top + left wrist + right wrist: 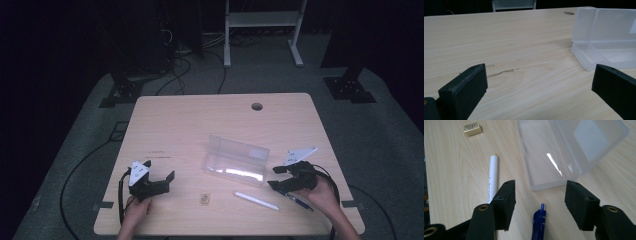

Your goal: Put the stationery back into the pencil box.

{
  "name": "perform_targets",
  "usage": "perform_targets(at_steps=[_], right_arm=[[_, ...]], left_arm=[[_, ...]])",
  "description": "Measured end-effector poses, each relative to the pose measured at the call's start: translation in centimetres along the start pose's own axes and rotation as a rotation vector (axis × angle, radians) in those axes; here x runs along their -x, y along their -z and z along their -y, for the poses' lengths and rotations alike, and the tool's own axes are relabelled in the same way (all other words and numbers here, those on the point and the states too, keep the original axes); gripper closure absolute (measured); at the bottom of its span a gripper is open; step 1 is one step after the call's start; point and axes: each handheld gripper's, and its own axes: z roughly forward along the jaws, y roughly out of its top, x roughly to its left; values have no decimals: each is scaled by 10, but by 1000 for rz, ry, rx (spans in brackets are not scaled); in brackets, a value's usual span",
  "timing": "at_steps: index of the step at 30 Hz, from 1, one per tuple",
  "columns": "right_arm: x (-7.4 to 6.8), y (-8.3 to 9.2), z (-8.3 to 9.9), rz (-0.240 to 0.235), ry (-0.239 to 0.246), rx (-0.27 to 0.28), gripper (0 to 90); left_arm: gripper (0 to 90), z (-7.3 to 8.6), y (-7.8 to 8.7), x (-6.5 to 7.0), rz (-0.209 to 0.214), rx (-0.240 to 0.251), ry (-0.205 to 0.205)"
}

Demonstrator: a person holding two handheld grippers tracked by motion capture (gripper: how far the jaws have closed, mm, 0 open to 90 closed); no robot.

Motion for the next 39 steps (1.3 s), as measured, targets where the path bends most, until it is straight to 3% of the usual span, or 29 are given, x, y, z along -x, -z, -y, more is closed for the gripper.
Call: perform_targets(at_steps=[21, 39], right_arm=[[-6, 26, 44, 55, -69, -20, 484], [-13, 23, 68, 66, -59, -51, 665]], left_arm=[[0, 0, 0, 2, -3, -3, -13], [0, 0, 0, 2, -7, -4, -10]])
